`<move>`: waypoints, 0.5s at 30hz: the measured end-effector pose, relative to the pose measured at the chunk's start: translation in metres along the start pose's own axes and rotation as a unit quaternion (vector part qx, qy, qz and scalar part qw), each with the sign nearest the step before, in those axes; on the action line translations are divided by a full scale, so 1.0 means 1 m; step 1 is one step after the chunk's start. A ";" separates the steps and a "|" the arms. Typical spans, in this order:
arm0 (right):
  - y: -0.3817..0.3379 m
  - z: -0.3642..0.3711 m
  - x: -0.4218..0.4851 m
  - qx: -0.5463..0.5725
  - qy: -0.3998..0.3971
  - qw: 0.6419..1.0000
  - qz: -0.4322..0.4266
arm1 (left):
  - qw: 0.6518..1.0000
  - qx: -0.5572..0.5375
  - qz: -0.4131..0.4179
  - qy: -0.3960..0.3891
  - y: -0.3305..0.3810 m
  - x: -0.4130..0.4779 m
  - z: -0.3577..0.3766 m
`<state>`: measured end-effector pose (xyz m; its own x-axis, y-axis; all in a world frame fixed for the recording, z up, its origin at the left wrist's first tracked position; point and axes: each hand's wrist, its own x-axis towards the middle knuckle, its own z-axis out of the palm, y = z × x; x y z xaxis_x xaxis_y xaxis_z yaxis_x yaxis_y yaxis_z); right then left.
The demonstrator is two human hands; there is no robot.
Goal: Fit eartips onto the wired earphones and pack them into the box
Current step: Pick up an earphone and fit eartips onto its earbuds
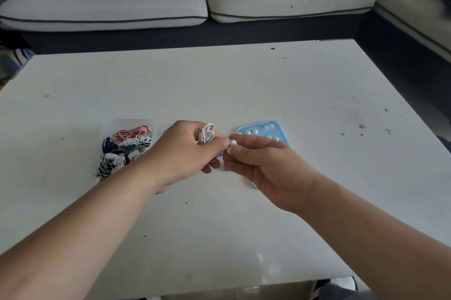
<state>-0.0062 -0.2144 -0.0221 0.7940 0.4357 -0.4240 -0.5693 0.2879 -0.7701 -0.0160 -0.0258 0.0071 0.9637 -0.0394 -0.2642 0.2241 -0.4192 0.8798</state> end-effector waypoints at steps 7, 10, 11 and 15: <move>0.004 -0.005 0.001 -0.007 0.038 0.999 -0.001 | 0.999 0.008 0.030 -0.003 -0.003 0.003 0.006; 0.000 -0.007 -0.001 -0.023 0.037 0.999 0.001 | 0.999 0.018 0.046 -0.011 -0.004 0.005 0.008; -0.001 -0.008 -0.001 -0.028 0.036 0.999 0.001 | 0.998 0.031 0.054 -0.016 -0.004 0.007 0.009; -0.003 -0.010 -0.003 -0.027 0.043 0.999 0.006 | 0.995 0.067 0.078 -0.020 -0.007 0.009 0.012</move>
<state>-0.0042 -0.2254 -0.0233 0.8041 0.3638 -0.4702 -0.5679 0.2358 -0.7886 -0.0103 -0.0341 -0.0067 0.9781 -0.1472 -0.1470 0.0491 -0.5232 0.8508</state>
